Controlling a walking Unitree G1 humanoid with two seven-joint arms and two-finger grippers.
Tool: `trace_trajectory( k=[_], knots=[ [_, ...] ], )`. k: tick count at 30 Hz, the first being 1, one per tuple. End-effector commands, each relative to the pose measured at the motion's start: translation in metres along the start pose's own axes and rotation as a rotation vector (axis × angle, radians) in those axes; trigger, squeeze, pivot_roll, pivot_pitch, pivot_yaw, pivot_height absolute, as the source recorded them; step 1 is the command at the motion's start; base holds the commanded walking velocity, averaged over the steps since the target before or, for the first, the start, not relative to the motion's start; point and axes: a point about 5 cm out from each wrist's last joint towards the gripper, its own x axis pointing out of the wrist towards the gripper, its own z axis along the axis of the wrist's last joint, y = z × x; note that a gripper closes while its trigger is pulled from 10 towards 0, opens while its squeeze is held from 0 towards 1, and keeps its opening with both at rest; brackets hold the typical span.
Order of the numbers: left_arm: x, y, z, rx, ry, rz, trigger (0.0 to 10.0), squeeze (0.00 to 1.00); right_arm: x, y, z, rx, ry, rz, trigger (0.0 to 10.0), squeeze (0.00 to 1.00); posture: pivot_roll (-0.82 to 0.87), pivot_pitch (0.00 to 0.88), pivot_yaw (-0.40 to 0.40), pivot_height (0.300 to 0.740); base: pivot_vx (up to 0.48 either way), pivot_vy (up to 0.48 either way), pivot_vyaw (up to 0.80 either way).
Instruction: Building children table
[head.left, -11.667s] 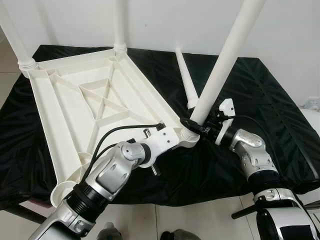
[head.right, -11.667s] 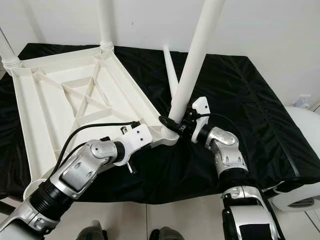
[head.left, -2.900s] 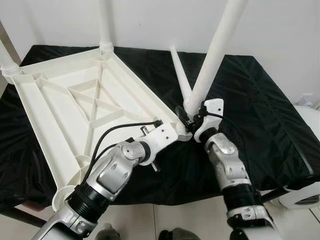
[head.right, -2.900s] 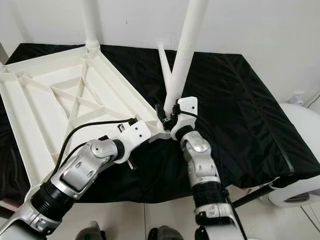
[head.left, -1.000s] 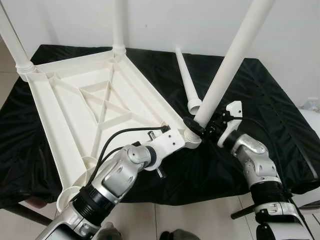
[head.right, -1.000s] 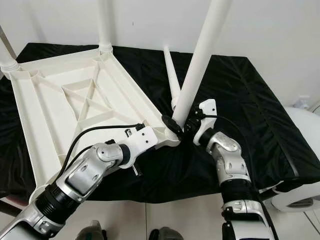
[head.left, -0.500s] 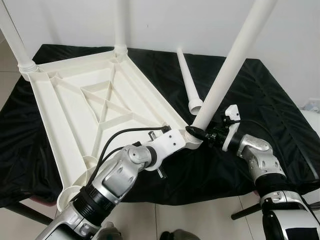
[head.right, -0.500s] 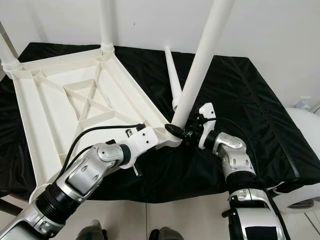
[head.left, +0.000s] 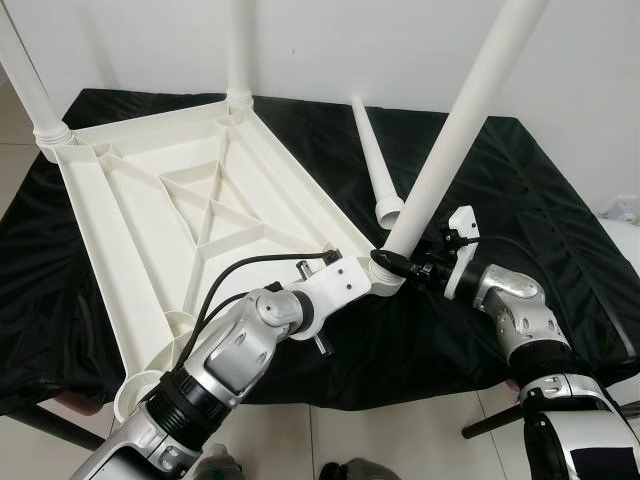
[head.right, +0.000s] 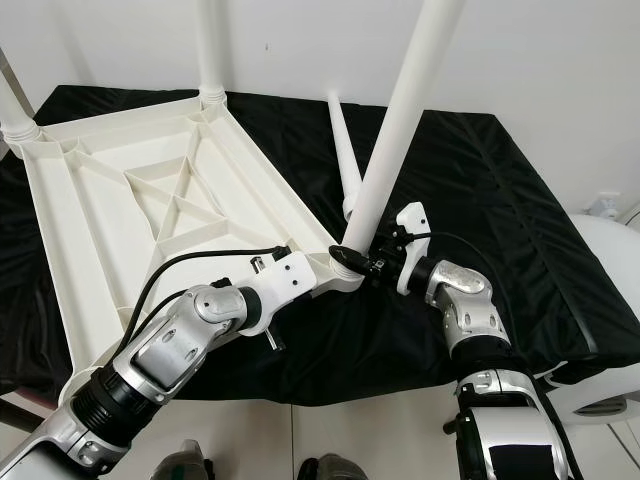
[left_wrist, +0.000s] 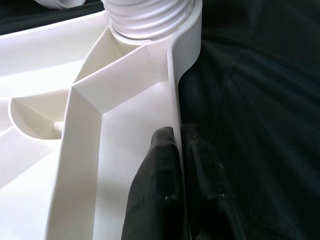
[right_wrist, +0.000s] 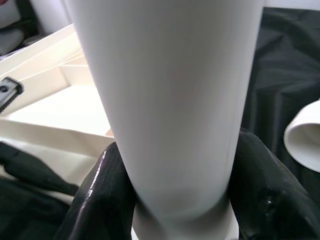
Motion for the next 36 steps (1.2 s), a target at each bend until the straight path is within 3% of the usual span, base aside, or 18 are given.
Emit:
trace_trajectory(
  k=[1, 6, 9, 10, 17, 20, 21, 23, 27, 30, 36],
  knots=[
    [-0.002, -0.003, 0.018, 0.046, -0.073, -0.034, 10.0, 0.0, 0.003, 0.0, 0.003, 0.023, -0.045, -0.076, 10.0, 0.0, 0.04, 0.0, -0.082, 0.74, 0.0, 0.0, 0.0],
    [-0.002, -0.003, 0.017, 0.042, -0.072, -0.031, 10.0, 0.0, 0.012, 0.008, 0.004, 0.02, -0.076, -0.148, 10.0, 0.0, 0.04, 0.0, -0.082, 0.74, 0.0, 0.0, 0.0],
    [-0.002, -0.004, 0.017, 0.04, -0.071, -0.033, 10.0, 0.0, 0.022, 0.019, 0.007, 0.002, -0.083, -0.183, 10.0, 0.0, 0.04, 0.0, -0.081, 0.74, 0.0, 0.0, 0.0],
    [-0.002, -0.005, 0.017, 0.039, -0.072, -0.037, 10.0, 0.0, 0.034, 0.032, 0.011, -0.012, -0.089, -0.219, 10.0, 0.0, 0.04, 0.0, -0.08, 0.74, 0.0, 0.0, 0.0],
    [-0.002, -0.005, 0.017, 0.037, -0.073, -0.036, 10.0, 0.0, 0.05, 0.044, 0.019, 0.001, -0.115, -0.331, 10.0, 0.0, 0.04, 0.0, -0.082, 0.74, 0.0, 0.0, 0.0],
    [-0.002, -0.004, 0.017, 0.036, -0.071, -0.032, 10.0, 0.0, 0.056, 0.047, 0.02, 0.068, -0.122, -0.439, 10.0, 0.0, 0.05, 0.0, -0.086, 0.74, 0.0, 0.0, 0.0],
    [-0.002, -0.004, 0.017, 0.035, -0.07, -0.03, 10.0, 0.0, 0.061, 0.051, 0.02, 0.114, -0.121, -0.543, 10.0, 0.0, 0.05, 0.0, -0.086, 0.74, 0.0, 0.0, 0.0],
    [-0.002, -0.004, 0.016, 0.034, -0.07, -0.03, 10.0, 0.0, 0.062, 0.053, 0.021, 0.113, -0.12, -0.575, 10.0, 0.0, 0.05, 0.0, -0.086, 0.74, 0.0, 0.0, 0.0],
    [-0.001, -0.004, 0.016, 0.033, -0.069, -0.027, 10.0, 0.0, 0.063, 0.057, 0.021, 0.1, -0.096, -0.771, 10.0, 0.0, 0.05, 0.0, -0.089, 0.74, 0.0, 0.0, 0.0],
    [-0.001, -0.004, 0.017, 0.033, -0.07, -0.026, 10.0, 0.0, 0.065, 0.058, 0.021, 0.094, -0.084, -0.797, 10.0, 0.0, 0.05, 0.0, -0.088, 0.74, 0.0, 0.0, 0.0],
    [-0.002, -0.004, 0.016, 0.034, -0.068, -0.027, 10.0, 0.0, 0.059, 0.046, 0.021, 0.064, -0.06, -0.862, 10.0, 0.0, 0.05, 0.0, -0.087, 0.74, 0.0, 0.0, 0.0]
  ],
)
